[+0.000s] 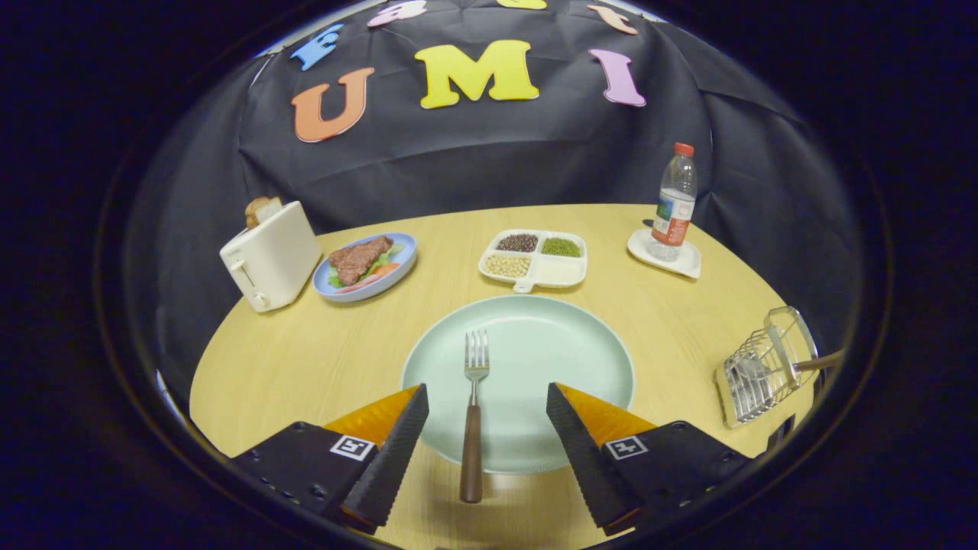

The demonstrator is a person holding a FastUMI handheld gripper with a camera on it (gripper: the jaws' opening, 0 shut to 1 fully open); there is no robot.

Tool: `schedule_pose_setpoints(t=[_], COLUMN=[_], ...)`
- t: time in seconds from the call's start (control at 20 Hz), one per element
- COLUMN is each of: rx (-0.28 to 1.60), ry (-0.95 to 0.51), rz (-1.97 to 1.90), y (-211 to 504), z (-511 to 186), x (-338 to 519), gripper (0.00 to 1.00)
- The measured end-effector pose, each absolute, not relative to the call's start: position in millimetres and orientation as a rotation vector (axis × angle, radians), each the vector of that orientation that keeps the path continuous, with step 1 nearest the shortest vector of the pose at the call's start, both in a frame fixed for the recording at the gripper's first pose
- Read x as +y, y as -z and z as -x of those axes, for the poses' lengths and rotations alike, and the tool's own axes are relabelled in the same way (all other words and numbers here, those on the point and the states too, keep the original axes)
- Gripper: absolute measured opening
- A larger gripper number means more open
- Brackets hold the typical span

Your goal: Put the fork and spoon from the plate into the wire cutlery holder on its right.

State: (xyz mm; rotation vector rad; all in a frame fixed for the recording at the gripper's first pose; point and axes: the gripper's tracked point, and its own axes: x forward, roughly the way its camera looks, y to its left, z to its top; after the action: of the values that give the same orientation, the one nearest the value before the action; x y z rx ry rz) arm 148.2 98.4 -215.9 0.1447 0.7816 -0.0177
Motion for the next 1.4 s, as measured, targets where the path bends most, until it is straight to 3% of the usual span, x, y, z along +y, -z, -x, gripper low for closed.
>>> schedule_pose_setpoints(t=[0.2, 0.65, 0.75, 0.85, 0.9, 1.0, 1.05, 1.4], rx=[0.878, 0.961, 0.959, 0.961, 0.961, 0.963, 0.964, 0.916], ry=[0.014, -0.024, -0.022, -0.032, -0.037, -0.037, -0.040, -0.052], rz=[-0.172, -0.162, -0.160, -0.165, -0.173, -0.178, -0.176, -0.200], y=[238.8, 256.5, 256.9, 263.9, 260.0, 255.0, 256.1, 222.1], z=[-152.0, -161.5, -164.8, -165.8, -165.3, -162.6, -162.2, -150.5], x=[104.3, 117.1, 114.8, 113.7, 113.4, 111.6, 110.8, 98.3], gripper=[0.90, 0.58, 0.42, 0.16, 0.09, 0.08, 0.04, 0.03])
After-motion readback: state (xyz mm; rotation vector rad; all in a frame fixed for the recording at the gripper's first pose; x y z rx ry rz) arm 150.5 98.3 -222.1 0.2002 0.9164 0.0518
